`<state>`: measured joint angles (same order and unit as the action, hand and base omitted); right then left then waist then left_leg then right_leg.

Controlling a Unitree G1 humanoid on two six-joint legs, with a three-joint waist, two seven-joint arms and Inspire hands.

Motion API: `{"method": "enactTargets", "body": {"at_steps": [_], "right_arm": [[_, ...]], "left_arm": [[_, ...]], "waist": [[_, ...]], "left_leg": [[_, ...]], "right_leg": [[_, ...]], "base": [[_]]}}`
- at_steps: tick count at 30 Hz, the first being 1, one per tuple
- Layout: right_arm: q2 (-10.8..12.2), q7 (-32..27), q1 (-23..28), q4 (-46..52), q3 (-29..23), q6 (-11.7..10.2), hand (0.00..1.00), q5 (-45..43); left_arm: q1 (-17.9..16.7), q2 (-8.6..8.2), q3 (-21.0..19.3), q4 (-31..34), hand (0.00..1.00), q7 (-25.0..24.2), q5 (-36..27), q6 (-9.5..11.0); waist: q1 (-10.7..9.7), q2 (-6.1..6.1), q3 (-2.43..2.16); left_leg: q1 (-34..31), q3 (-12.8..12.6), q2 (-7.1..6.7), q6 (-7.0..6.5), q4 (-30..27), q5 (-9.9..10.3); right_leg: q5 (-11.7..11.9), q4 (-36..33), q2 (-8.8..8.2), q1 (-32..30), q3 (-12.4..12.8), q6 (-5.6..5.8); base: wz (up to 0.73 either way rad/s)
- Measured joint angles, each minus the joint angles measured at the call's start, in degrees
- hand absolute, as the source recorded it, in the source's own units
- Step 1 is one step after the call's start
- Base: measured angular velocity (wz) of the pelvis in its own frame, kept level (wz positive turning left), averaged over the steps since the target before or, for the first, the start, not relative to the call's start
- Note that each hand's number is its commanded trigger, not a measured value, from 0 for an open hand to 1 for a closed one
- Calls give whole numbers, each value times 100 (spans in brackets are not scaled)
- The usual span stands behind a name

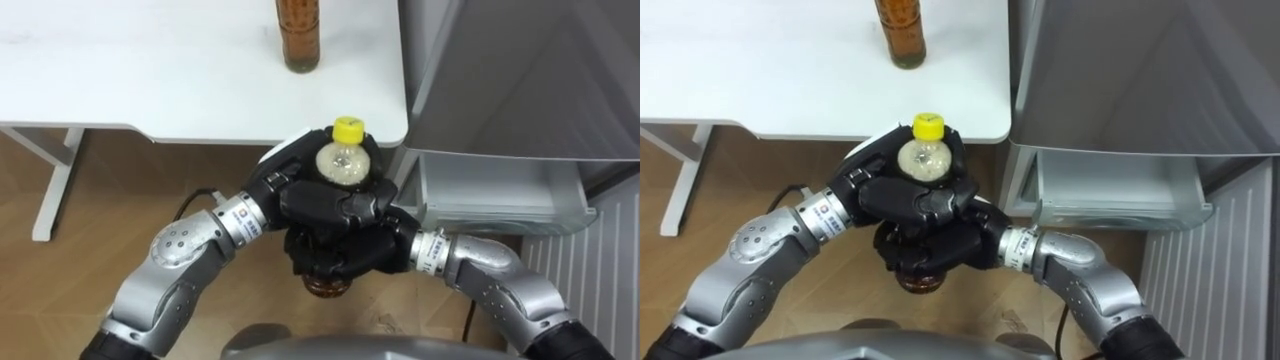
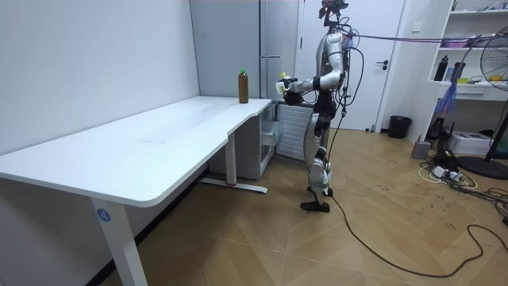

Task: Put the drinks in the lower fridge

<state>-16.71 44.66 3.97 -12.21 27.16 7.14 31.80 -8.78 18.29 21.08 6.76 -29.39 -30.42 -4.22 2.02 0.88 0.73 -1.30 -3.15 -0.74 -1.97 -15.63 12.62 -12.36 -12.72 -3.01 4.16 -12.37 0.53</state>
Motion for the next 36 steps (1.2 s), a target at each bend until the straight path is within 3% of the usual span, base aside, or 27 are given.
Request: {"method": "enactTargets", "body": {"at_steps": [2,7,22,32,36], "right_arm": [[0,-2,0,0,9,-8,100,0],[-1,-5,-1,-1,21,-14,100,0],[15,-19,11,-1,18,-19,100,24],[77,24,10,1,-49,-23,100,203],[173,104,8,81,-138,-179,100,250]], "left_arm": [[0,0,-31,0,0,9,-18,0],[-6,8,-50,1,0,14,-31,0],[-5,-236,-184,62,0,417,133,93],[65,-239,-226,147,0,554,133,106],[66,-249,-298,490,0,626,132,106]], "waist": [[11,2,-1],[21,2,0],[134,-7,1],[131,-82,0],[112,-96,6]], "left_leg": [[7,-3,-1,0,-9,0],[98,2,0,0,10,0],[58,53,-3,0,-6,1],[68,62,-3,0,-26,1],[61,84,-4,1,-25,1]], "right_leg": [[0,0,-3,4,-1,0],[0,6,2,76,25,0],[1,5,17,80,104,-1],[1,6,13,72,78,-2],[1,7,13,75,56,-2]], "base": [[0],[0],[0],[0],[2]]}}
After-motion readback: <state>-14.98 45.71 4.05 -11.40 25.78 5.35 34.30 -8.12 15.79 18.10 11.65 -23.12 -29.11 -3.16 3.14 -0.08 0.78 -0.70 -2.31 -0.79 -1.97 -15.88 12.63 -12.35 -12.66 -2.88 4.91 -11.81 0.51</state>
